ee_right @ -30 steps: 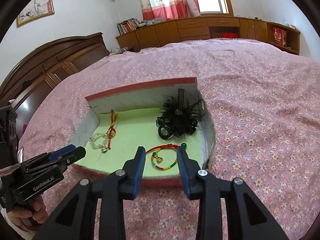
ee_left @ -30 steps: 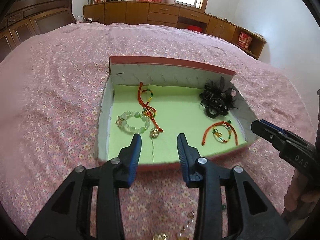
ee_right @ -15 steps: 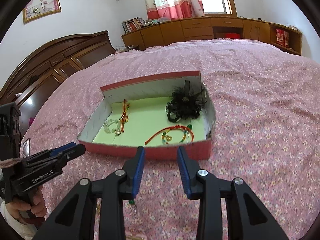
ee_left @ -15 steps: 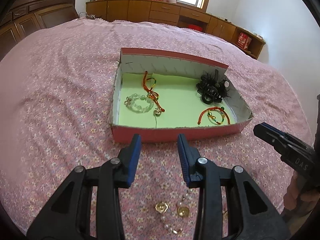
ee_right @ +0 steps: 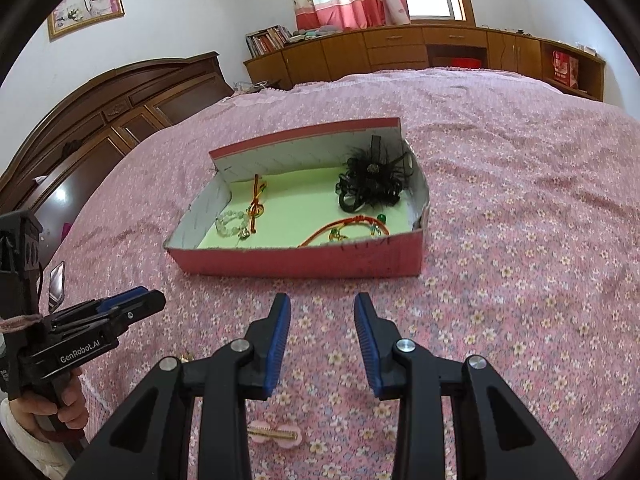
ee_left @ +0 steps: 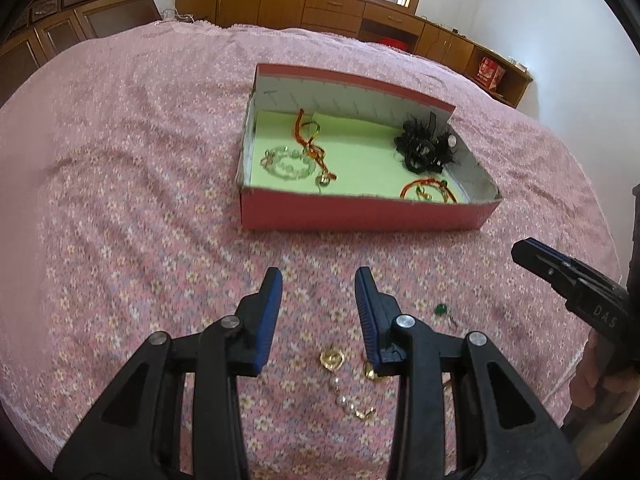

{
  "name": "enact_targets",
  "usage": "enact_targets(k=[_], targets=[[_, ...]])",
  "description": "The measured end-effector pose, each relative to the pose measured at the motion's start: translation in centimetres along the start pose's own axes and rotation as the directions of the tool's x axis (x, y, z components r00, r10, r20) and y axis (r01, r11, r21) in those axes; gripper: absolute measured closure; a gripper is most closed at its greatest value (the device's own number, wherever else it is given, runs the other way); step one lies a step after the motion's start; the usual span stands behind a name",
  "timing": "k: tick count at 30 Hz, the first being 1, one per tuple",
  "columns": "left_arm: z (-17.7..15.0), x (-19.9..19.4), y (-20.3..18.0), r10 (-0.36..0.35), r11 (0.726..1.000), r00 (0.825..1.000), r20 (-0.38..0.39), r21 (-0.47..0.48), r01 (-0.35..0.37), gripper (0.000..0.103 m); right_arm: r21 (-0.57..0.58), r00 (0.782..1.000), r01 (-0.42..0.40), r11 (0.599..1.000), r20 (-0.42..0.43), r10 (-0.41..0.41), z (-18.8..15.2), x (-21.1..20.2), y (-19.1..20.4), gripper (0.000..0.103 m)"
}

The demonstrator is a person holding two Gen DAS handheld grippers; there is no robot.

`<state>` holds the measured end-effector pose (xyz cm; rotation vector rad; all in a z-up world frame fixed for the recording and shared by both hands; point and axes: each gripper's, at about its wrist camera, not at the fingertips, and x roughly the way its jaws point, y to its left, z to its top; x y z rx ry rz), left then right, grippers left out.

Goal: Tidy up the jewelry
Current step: 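Withdraw both open tools from the box back to the loose jewelry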

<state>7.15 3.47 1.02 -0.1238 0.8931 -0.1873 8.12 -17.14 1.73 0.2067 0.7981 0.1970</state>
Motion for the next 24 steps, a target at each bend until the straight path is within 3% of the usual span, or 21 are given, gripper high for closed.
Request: enact_targets(k=[24], targets=[[-3.9,1.5,-0.9,-0.016,0.999,0.995,-0.103,0.031,0.019,0.074,0.011,0.996,-0.025,1.0,-0.08,0.026,-2.8,0.8,0.7,0.067]])
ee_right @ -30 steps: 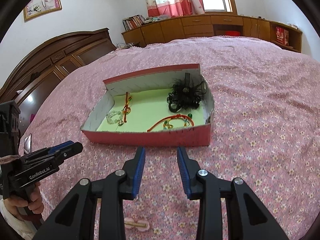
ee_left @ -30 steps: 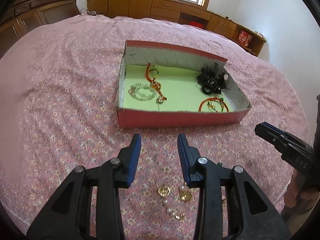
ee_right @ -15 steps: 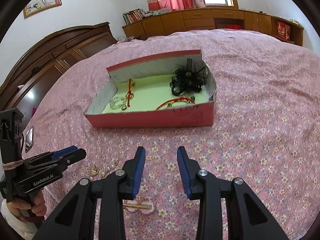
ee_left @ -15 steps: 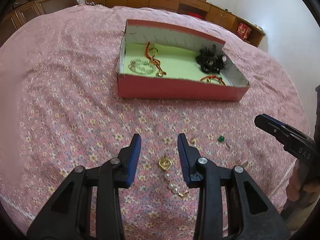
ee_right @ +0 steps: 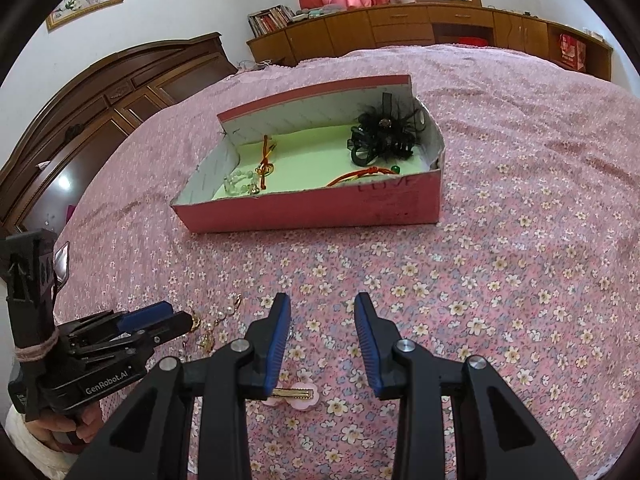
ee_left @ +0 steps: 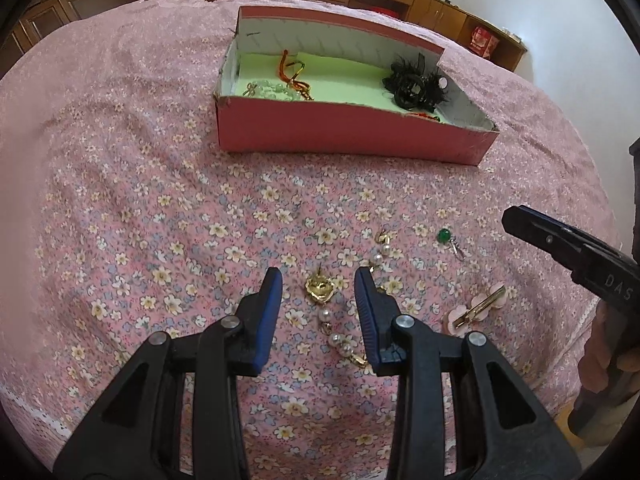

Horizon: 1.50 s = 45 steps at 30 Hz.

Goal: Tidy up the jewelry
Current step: 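Withdraw both open tools from the box back to the loose jewelry, then grasp a gold pendant with the left tool while the right tool grasps the green earring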

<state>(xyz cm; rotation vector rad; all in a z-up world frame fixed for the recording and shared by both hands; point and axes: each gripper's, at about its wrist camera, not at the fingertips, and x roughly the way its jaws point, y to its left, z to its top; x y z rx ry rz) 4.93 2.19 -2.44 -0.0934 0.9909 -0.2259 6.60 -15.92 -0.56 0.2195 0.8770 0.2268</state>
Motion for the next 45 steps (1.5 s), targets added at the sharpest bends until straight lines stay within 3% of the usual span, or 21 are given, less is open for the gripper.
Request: enact_targets(k=[7,11,22,45], targets=[[-0.2,0.7,-0.1,0.004,1.0,1.0,-0.009,0.009,-0.004,0.075,0.002,1.0,-0.005,1.0,-0.01,0.005,-0.2,0.3,0.0,0.067],[-0.2,1.2,-0.3,0.011,1.0,1.0,-0.015,0.015,-0.011,0.088,0.003,1.0,-0.007,1.0,-0.013,0.007,-0.2,0.4,-0.1,0.067],[-0.4,2.5,-0.7,0.016,0.999,1.0,-0.017,0.035,-0.016,0.093,-0.014,0.999,-0.018,1.0,-0.034,0.018,-0.4,1.1,0.6,0.067],[0.4,-0.3,2.0,-0.003,0.999,0.998,0.055,-0.049,0.005,0.093,-0.095,0.992,-0.04,0.995,-0.123,0.028,-0.7,5.1,3.0,0.067]])
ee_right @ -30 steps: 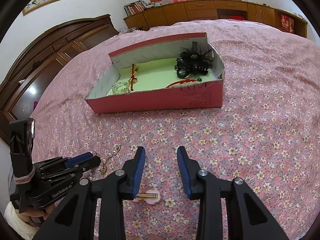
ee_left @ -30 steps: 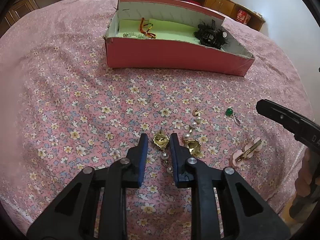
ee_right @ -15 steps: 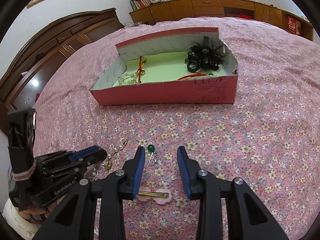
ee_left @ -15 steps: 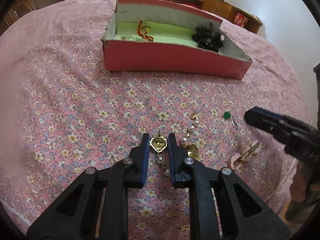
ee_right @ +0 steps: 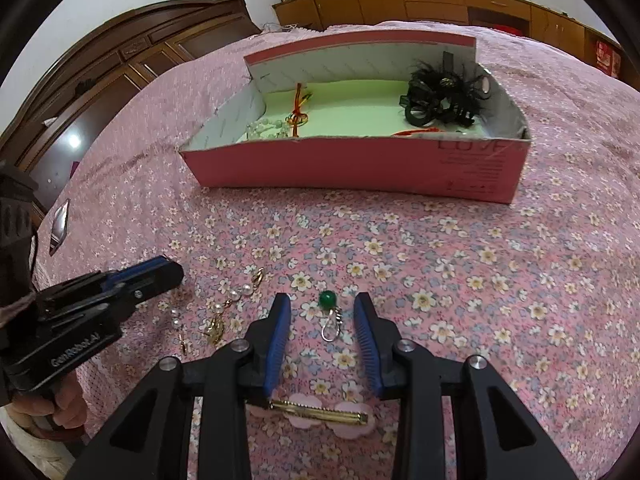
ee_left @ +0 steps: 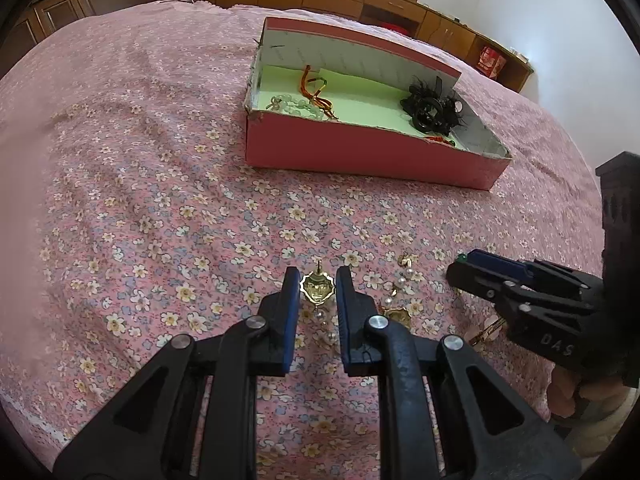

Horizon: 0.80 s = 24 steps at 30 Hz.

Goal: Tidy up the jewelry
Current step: 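Grasp a gold pendant with the left tool while the right tool grasps the green earring, then carry the gold pendant and green earring into the box and release them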

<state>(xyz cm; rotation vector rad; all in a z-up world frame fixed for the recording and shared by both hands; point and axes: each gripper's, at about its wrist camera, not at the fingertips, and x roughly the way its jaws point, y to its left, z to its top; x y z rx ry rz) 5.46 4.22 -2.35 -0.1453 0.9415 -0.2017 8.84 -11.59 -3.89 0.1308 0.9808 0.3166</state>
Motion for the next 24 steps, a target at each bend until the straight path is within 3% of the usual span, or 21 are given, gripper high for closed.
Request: enact_targets(k=[3,8,15,24], targets=[[0.1,0.0,0.0,0.001,1.0,1.0,0.001,0.0,-0.001,0.093,-0.011,1.0,0.004,1.0,-0.002,-0.004,0.0,0.5,0.2,0.069],[0.1,-0.2,-0.2,0.003,1.0,1.0,0.003,0.002,-0.003,0.093,-0.02,1.0,0.023,1.0,0.005,-0.023,-0.1,0.8,0.0,0.091],[0.4,-1.0,-0.5,0.006,1.0,1.0,0.021,0.011,-0.006,0.093,-0.004,1.0,0.002,1.0,0.03,-0.002,-0.3,0.1,-0.6,0.092],[1.0,-2.4,-1.0,0.003,1.0,0.998,0.069,0.018,-0.004,0.093,-0.006,0.992,-0.023,1.0,0.127,0.023,-0.2,-2.7,-0.3,0.092]])
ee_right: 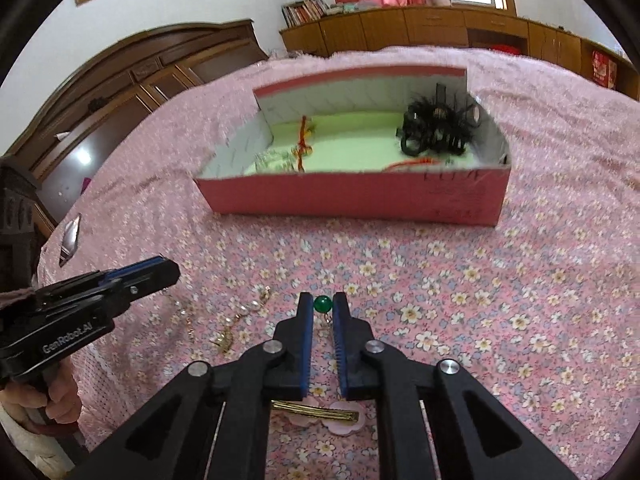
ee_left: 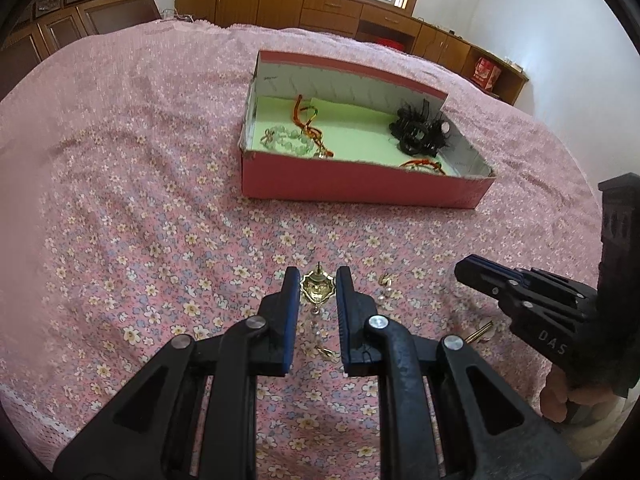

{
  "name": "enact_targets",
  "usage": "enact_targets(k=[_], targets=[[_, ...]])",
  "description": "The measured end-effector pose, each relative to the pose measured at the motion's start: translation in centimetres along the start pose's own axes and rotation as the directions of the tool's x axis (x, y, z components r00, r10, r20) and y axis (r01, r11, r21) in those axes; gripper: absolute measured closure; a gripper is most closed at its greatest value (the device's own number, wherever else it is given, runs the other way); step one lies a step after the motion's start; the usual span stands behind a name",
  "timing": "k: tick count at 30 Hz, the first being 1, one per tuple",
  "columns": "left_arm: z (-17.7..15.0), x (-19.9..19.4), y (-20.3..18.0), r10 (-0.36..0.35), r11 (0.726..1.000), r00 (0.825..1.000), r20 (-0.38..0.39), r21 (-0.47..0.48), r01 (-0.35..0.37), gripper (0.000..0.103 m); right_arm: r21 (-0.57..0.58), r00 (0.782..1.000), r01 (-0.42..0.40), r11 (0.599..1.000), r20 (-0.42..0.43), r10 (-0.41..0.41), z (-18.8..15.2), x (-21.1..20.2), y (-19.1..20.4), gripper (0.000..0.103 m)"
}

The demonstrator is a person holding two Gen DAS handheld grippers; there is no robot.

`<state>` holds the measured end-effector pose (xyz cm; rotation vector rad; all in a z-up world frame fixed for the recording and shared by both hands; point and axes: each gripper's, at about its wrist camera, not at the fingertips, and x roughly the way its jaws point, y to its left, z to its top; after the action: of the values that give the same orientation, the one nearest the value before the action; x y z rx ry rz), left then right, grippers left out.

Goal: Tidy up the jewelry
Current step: 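Carry the gold pendant and green earring into the box and release them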

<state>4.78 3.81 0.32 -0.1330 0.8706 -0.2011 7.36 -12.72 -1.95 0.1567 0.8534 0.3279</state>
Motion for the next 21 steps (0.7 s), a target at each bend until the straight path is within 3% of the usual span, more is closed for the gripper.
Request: enact_targets(k=[11,21], targets=[[1.6,-1.9,-0.6,-0.002,1.0,0.996,0.094,0.006,0.001,0.093,-0.018,0.99,-0.006,1.0,0.138,0.008,1.3,-3.1,1.0,0.092],[3.2,-3.1,-1.3,-0.006,1.0,0.986,0.169,0.026,0.002,0.093,-0.03,0.977,0.003,1.0,0.212,0.003,2.3,-4.7,1.3,0.092]])
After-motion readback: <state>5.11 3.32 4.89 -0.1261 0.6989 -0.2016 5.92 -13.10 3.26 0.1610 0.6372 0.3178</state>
